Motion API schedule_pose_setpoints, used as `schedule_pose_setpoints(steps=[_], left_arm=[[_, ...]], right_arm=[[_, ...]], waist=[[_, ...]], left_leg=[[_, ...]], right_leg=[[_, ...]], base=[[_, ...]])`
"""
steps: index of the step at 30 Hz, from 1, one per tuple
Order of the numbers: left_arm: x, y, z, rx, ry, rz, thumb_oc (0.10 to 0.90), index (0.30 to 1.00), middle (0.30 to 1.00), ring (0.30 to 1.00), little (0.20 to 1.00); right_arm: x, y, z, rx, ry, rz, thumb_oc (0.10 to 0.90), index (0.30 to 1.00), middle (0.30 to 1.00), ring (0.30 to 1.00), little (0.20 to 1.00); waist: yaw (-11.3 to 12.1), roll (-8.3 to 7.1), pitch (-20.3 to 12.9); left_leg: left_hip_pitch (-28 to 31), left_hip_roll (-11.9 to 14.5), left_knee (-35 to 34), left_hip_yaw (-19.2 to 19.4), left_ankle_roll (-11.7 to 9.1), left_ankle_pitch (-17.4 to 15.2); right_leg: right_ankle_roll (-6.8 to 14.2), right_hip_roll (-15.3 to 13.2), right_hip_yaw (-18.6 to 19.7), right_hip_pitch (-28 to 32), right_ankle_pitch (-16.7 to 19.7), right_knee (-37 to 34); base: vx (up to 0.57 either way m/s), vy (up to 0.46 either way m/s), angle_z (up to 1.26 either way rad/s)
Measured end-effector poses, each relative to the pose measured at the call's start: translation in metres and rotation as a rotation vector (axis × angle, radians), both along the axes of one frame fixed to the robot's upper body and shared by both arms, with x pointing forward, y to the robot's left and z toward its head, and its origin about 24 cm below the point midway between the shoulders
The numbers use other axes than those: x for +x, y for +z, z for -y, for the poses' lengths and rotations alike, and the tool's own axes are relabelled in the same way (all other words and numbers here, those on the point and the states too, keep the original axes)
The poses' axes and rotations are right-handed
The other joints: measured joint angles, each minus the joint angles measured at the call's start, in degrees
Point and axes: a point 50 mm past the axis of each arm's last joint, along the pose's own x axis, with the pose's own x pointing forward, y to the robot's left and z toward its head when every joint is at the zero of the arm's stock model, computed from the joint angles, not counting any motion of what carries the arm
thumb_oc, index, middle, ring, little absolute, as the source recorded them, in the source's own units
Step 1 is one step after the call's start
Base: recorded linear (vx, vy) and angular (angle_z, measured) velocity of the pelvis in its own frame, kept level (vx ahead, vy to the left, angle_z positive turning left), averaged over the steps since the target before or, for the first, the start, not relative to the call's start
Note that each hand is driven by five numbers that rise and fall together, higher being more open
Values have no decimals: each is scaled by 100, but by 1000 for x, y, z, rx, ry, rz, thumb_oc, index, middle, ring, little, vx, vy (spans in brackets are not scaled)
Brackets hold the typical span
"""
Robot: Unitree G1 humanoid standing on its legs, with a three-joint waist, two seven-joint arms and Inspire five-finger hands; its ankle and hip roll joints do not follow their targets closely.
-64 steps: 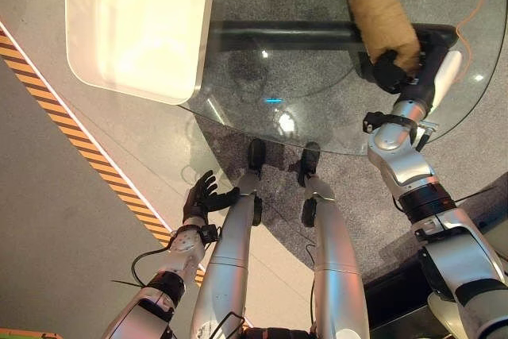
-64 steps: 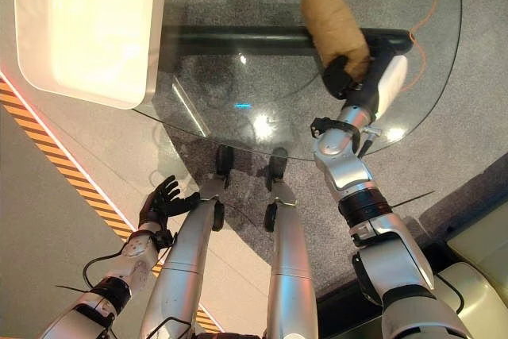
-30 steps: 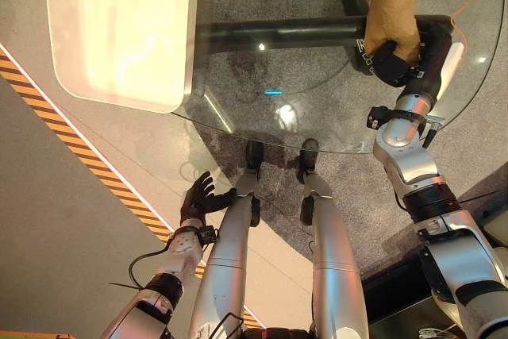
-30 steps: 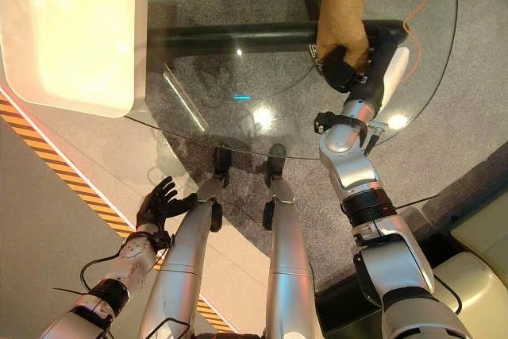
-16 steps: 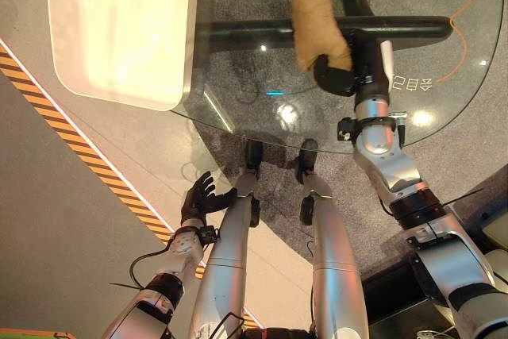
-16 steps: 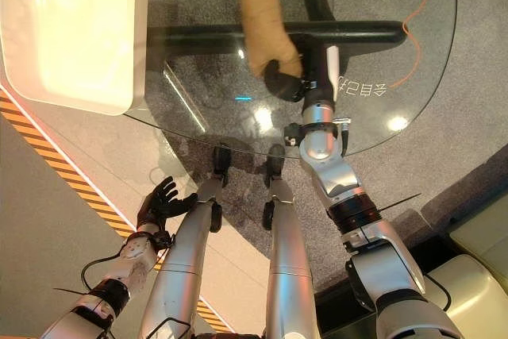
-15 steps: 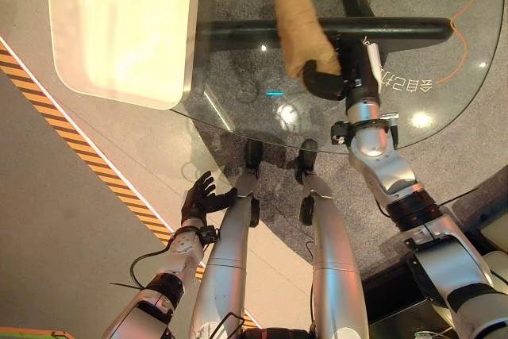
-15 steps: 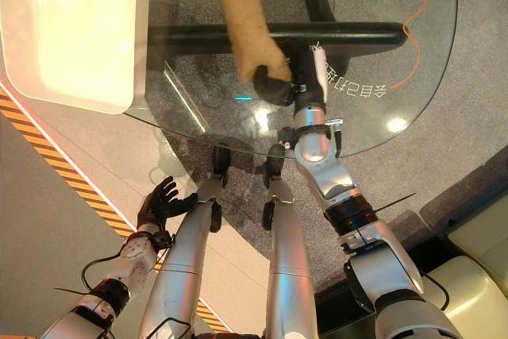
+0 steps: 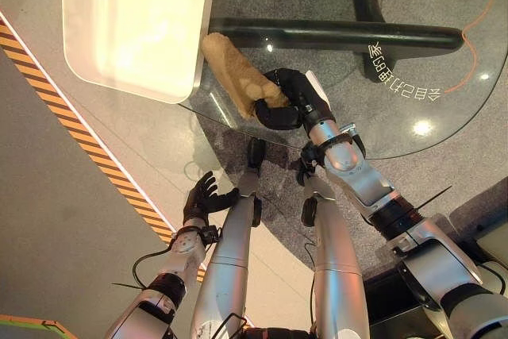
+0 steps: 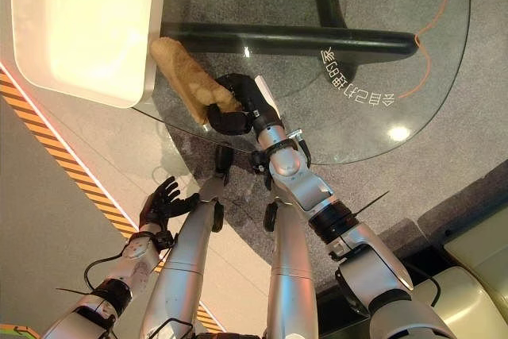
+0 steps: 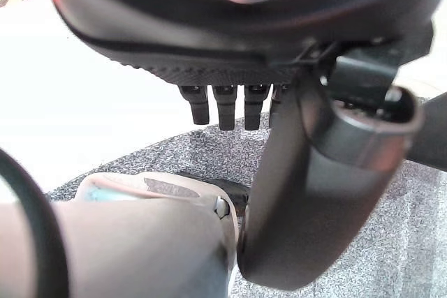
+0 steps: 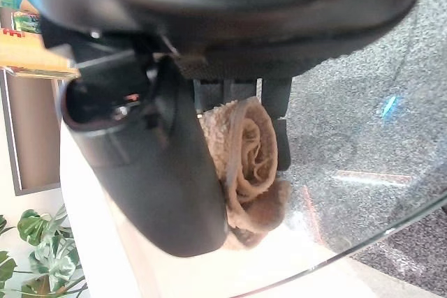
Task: Wipe the table with a cloth and put it in the basket.
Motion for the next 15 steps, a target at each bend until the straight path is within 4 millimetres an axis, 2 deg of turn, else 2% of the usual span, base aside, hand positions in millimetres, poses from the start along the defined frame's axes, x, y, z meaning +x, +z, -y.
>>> schedule_pose_setpoints(steps=[8, 15], left_arm=[[-2, 0, 2, -48, 20, 16, 800, 900, 900, 900, 900], [-7, -4, -1, -159, 104, 12, 800, 900, 900, 900, 900]], right_arm=[[1, -3, 4, 14, -46, -2, 100, 300, 300, 300, 200], [1, -11, 23, 42, -127, -21, 100, 300, 300, 300, 200]], waist=[[7, 0, 0], [4, 0, 0]], left_leg=[[65, -13, 9, -45, -12, 9], [352, -1, -16, -36, -7, 14]], right_leg=[[-18, -15, -9, 40, -26, 84], [-26, -6, -5, 309, -31, 72]], base=[[-19, -18, 1], [-41, -32, 0]])
